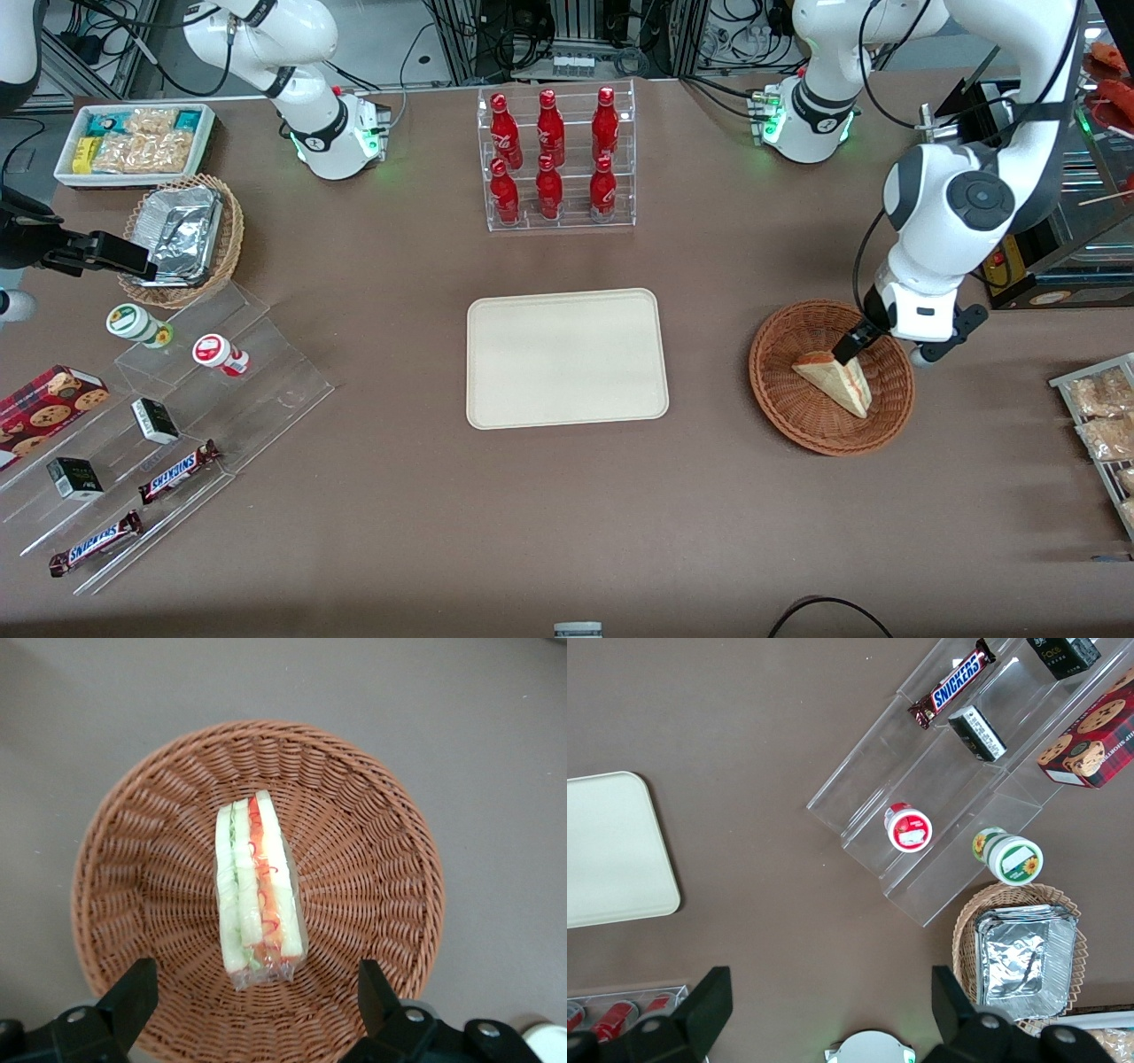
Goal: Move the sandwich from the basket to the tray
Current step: 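Lower the open left gripper around the wrapped sandwich wedge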
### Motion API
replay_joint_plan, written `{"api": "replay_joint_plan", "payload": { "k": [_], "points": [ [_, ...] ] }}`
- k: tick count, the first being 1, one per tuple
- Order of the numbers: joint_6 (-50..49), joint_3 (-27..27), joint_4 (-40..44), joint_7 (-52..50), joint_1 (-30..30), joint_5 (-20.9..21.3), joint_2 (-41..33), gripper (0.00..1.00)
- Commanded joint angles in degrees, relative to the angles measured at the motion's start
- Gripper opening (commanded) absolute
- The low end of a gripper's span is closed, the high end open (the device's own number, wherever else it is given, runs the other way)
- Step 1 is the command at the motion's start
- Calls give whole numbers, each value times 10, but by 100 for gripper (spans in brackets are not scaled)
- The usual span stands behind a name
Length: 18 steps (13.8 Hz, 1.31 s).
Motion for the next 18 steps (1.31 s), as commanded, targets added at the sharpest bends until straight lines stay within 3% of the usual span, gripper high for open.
{"api": "replay_joint_plan", "payload": {
  "k": [1,9,10,11,14,15,18],
  "points": [
    [48,1,-19,-26,0,7,15,100],
    [83,2,-23,-28,3,7,62,100],
    [91,3,-23,-28,3,6,65,95],
    [94,3,-22,-29,3,6,69,83],
    [95,3,-16,-38,3,6,79,14],
    [95,3,-14,-38,3,6,78,0],
    [84,3,-2,-36,3,7,70,0]
  ]
}}
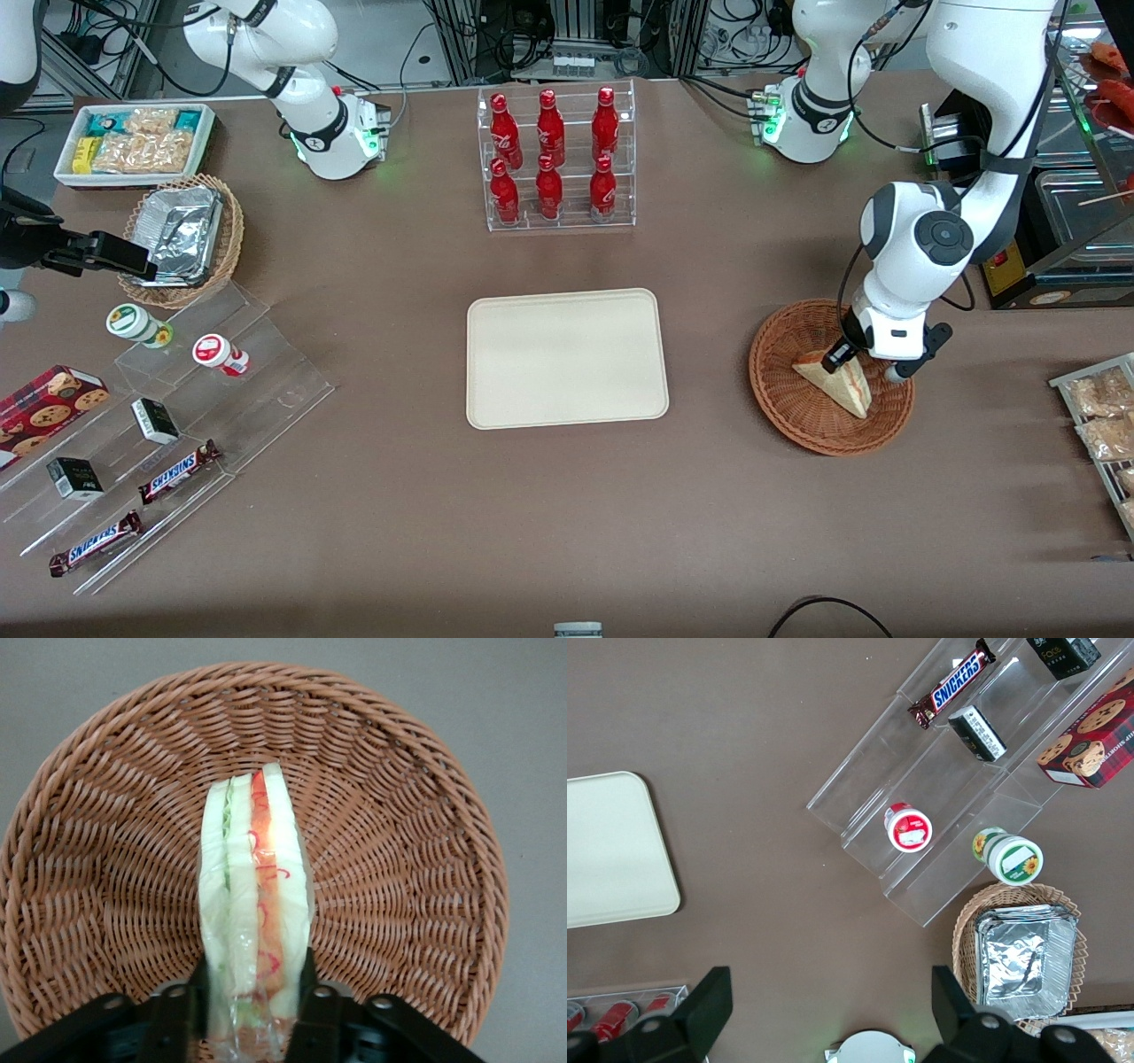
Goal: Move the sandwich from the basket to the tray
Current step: 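Lower the open left gripper around the wrapped sandwich wedge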
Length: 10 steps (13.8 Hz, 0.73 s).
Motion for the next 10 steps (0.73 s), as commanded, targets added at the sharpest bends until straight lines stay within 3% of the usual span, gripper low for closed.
{"api": "replay_joint_plan", "payload": {
  "k": [1,6,10],
  "points": [
    [-22,-1,20,-13,0,8,-13,0],
    [-280,-17,163,-10,-29,32,-49,0],
    [-366,-23,247,-13,-121,32,-36,0]
  ]
}}
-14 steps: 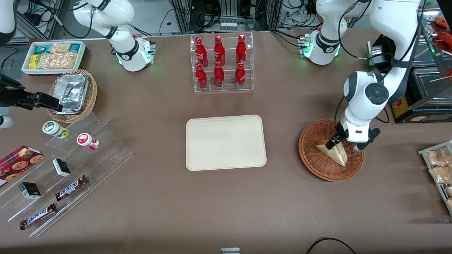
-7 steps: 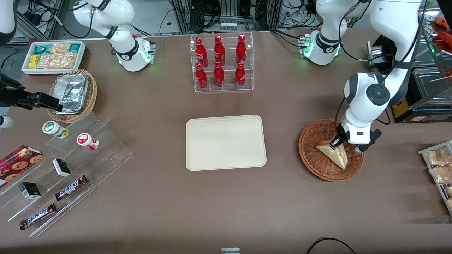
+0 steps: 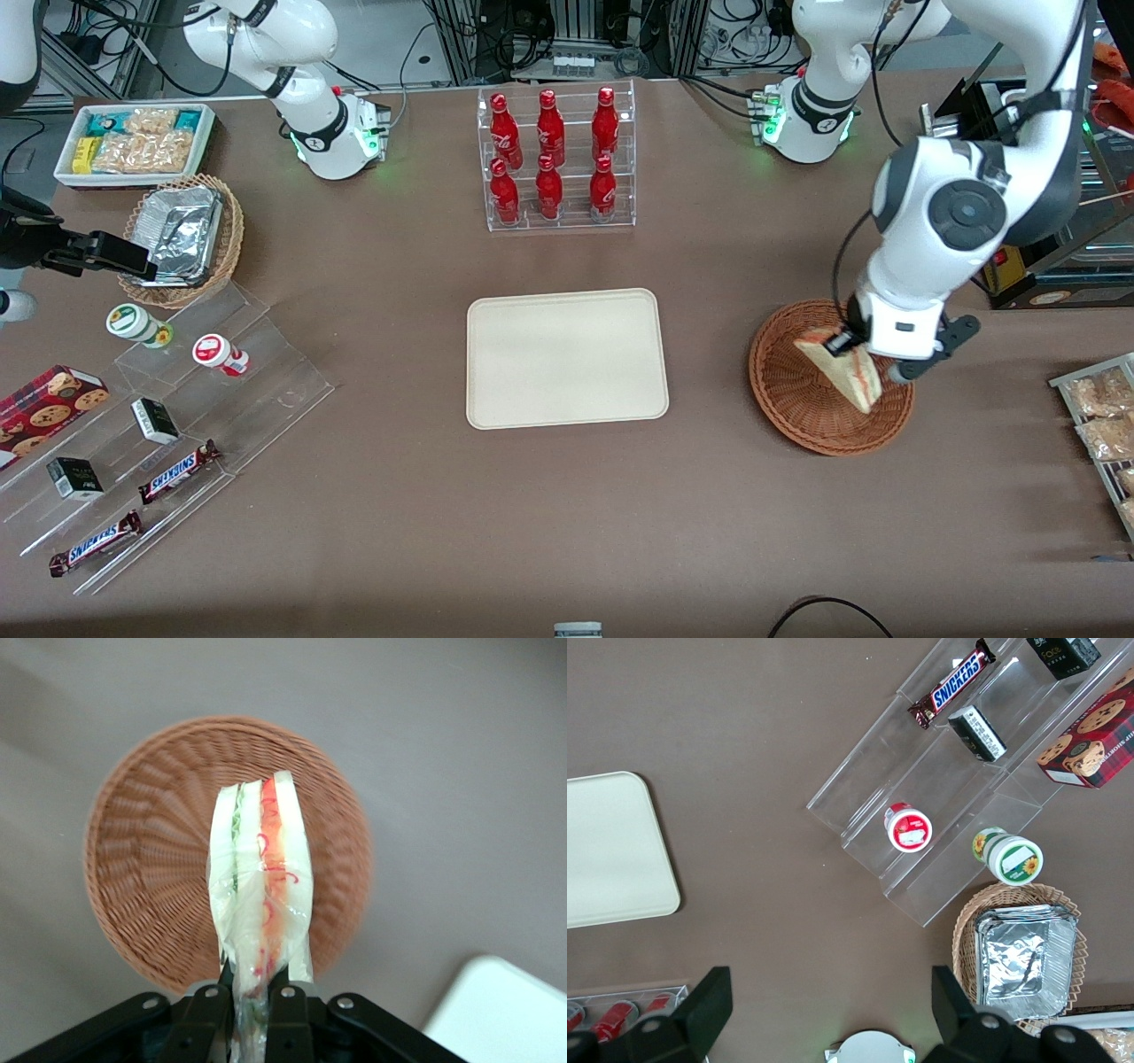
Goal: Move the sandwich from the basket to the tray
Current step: 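Carry the held sandwich over the cream tray with the left gripper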
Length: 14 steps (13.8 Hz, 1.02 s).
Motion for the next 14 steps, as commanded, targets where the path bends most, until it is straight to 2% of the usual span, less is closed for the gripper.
{"api": "replay_joint_plan", "payload": {
  "k": [1,5,11,14],
  "points": [
    [-23,2,34,-14,-77,10,20,0],
    [-19,3,88,-67,-195,10,84,0],
    [21,2,184,-57,-282,10,213,0],
    [58,3,187,-56,-304,14,249,0]
  ]
}}
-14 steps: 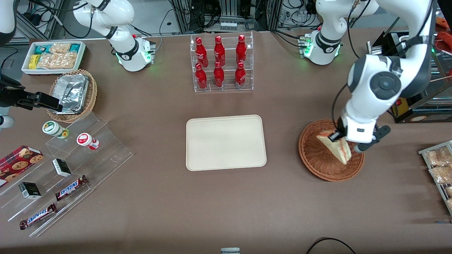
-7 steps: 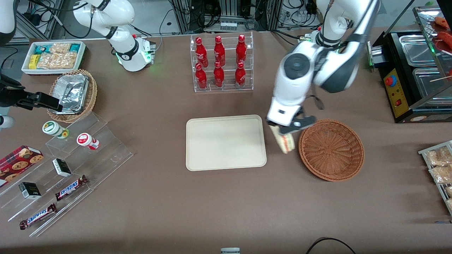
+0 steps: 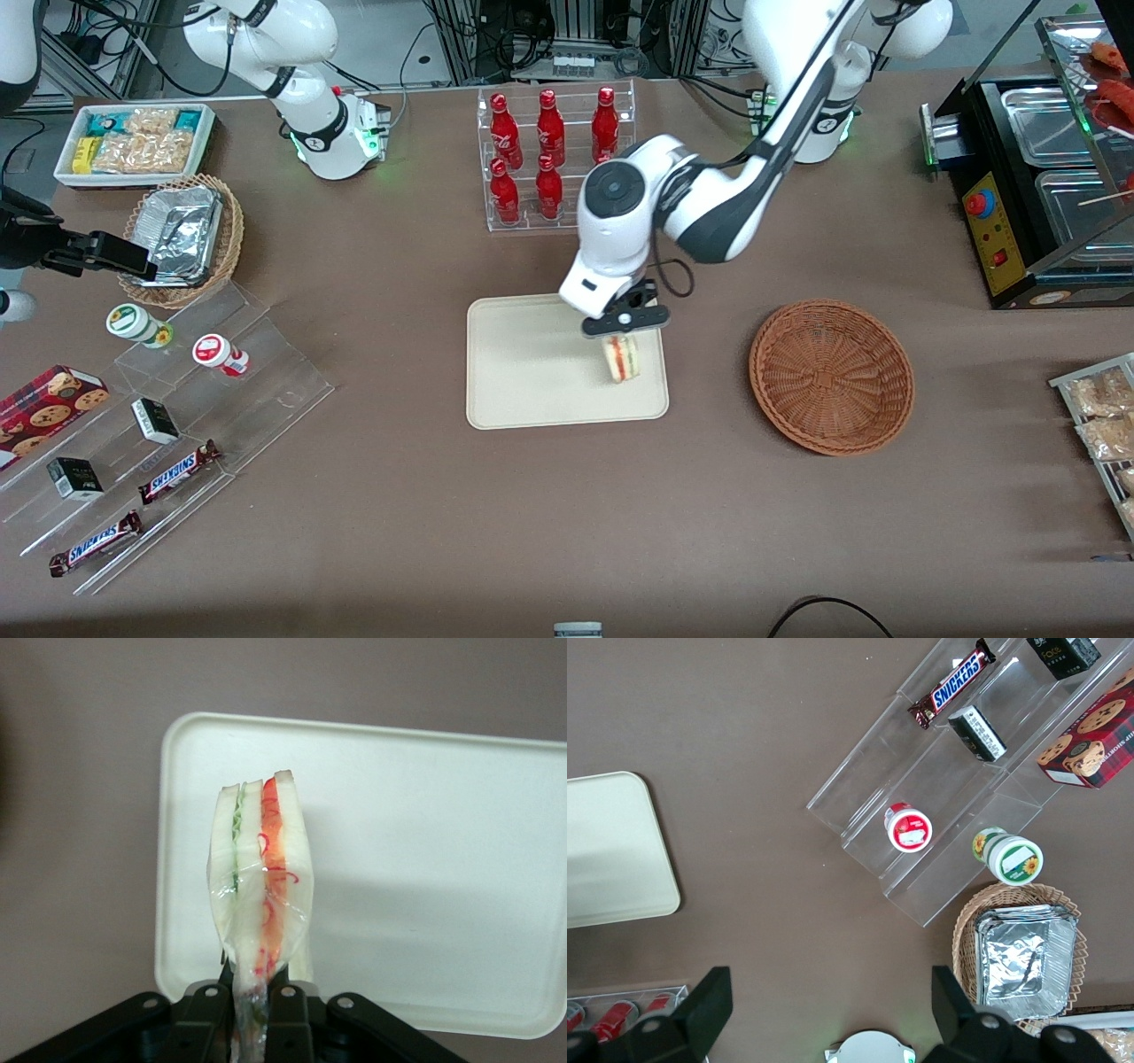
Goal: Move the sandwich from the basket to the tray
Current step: 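Carry the held sandwich over the cream tray with the left gripper, then lower the sandwich onto the tray and open the left gripper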
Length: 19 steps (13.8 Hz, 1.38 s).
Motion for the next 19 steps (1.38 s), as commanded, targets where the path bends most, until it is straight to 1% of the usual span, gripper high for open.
{"api": "replay_joint_plan", "payload": {
  "k": [1,3,5,12,13,14,15,17,19],
  "points": [
    [15,8,27,6,-23,17,35,0],
    [34,7,27,4,-26,31,50,0],
    [79,8,27,-5,-43,34,63,0],
    [114,10,27,-5,-62,37,90,0],
    [114,10,27,-5,-62,37,90,1],
    [113,10,26,-3,-62,37,89,5],
    [111,10,25,-3,-62,37,89,19],
    [106,10,26,1,-62,37,87,98],
    [84,11,27,-3,-59,35,72,99]
  ]
}}
